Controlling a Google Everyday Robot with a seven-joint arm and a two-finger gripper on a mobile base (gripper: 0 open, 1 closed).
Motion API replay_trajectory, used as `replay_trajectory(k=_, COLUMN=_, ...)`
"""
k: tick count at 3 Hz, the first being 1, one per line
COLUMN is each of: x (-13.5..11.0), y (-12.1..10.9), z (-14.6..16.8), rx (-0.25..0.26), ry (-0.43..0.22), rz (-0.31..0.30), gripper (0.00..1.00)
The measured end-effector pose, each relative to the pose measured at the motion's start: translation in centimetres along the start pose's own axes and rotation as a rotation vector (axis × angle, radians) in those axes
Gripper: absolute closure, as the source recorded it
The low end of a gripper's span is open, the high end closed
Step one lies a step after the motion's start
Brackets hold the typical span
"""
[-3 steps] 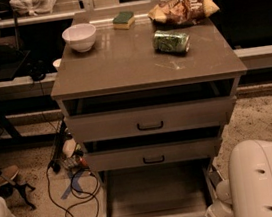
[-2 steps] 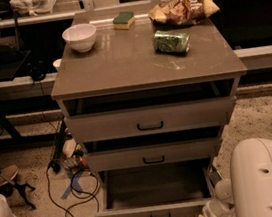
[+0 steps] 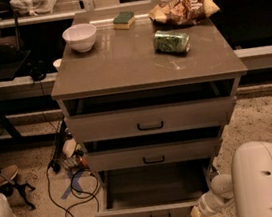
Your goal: Close bottom drawer
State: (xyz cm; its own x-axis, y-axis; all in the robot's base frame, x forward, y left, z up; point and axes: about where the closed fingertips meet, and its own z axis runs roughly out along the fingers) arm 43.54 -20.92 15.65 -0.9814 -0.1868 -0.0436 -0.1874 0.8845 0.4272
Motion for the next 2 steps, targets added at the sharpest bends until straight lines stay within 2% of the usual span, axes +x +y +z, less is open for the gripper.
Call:
replay_trajectory(k=1, x=-2.7, y=0.0, z=0.0, rx=-0.012, ry=-0.061, rz=0.001, gripper=1.00)
replay_trajectory(k=2, x=-8.0, y=0.6, z=-0.9, rx=-0.058, ry=-0.211, rz=0.007, gripper=1.00)
